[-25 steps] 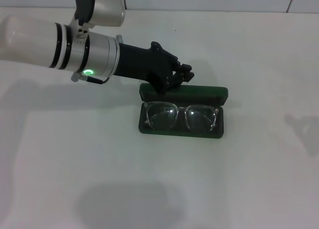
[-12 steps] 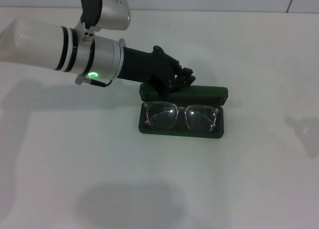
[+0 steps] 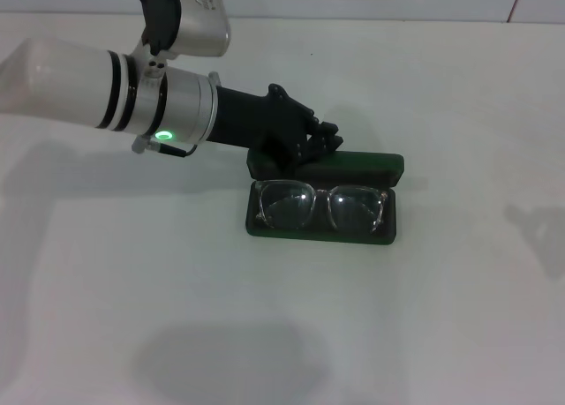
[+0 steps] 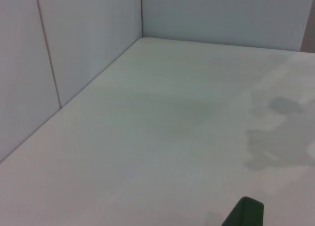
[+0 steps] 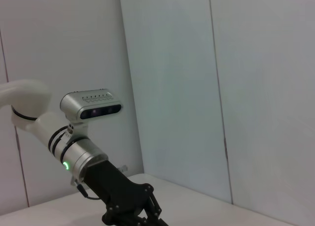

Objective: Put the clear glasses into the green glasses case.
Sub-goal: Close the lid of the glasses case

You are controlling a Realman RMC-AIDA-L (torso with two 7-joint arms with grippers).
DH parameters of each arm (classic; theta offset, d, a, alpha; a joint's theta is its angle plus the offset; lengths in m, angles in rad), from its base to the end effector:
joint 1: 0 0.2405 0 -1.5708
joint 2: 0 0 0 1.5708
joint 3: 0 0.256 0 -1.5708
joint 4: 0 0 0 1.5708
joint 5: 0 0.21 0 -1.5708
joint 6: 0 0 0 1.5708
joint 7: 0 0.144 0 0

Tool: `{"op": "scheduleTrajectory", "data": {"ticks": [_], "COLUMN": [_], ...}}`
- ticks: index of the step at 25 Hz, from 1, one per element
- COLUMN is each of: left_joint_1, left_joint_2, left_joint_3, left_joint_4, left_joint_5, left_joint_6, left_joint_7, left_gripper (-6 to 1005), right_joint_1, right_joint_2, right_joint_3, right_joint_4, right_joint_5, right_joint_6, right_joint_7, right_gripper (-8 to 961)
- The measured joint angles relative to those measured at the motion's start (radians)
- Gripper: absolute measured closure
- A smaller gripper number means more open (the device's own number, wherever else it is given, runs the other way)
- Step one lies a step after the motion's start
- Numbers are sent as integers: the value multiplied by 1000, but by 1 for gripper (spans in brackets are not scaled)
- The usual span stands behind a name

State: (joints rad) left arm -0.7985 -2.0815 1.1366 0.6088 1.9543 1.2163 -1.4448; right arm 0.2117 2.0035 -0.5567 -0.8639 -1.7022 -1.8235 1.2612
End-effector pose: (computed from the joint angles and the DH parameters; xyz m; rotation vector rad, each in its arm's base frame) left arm -0.1725 0.3920 -0.0628 -2.9169 -0.2299 -0.3086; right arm 0.3138 0.2526 0.1065 -2.4102 0.4116 0.8818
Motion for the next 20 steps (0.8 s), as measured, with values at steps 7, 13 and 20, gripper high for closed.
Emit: {"op": "scheduleTrajectory", "data": {"ticks": [7, 13, 20], "left_joint_1": [-2, 3, 6], "left_joint_2": [-1, -2, -3], "left_joint_3": [1, 1, 2], "left_joint_4": [-20, -20, -27], "left_joint_5": [0, -1, -3], "left_joint_6": [-5, -6, 4], "left_joint_7": [13, 13, 14], "left_gripper": [867, 868, 869], "right_joint_1": [-1, 0, 1], "right_joint_2": [0, 1, 1], "right_joint_3": [1, 1, 2], "right_joint_4": [0, 0, 0], "right_joint_5": [1, 3, 4], "right_joint_6": [-1, -4, -9], "right_joint_7": [-1, -7, -8], "right_gripper": [906, 903, 899]}}
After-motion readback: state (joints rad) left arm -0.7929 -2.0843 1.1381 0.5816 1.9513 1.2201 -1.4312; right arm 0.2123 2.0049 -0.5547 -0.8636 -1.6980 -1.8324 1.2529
